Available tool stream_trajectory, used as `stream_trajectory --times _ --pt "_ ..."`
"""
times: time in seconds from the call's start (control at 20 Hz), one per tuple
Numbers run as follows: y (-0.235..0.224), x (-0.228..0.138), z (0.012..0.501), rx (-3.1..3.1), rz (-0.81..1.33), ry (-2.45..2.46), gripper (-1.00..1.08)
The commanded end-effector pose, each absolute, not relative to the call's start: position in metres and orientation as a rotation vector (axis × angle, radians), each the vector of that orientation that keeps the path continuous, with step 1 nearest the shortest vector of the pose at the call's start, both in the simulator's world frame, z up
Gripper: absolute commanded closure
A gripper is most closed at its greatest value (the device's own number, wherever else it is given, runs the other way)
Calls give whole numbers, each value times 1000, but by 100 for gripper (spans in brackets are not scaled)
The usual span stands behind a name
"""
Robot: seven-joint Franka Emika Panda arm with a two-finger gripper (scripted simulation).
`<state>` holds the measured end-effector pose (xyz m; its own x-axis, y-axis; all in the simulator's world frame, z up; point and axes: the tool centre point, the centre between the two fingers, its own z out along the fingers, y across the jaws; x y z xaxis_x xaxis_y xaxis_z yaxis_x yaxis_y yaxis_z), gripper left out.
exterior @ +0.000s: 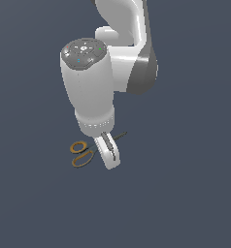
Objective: Pick up the object and move it to a goal position.
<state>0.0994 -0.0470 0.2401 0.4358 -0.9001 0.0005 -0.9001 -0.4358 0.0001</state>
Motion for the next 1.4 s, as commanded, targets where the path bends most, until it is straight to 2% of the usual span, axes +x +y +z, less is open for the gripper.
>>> stream_trajectory --times 0.0,0.65,1.35 --pt "-57 101 266 2662 1 -1668 108" --pt "-94 110 367 2664 1 -1664 108" --pt "-106 116 400 2665 0 -1664 108"
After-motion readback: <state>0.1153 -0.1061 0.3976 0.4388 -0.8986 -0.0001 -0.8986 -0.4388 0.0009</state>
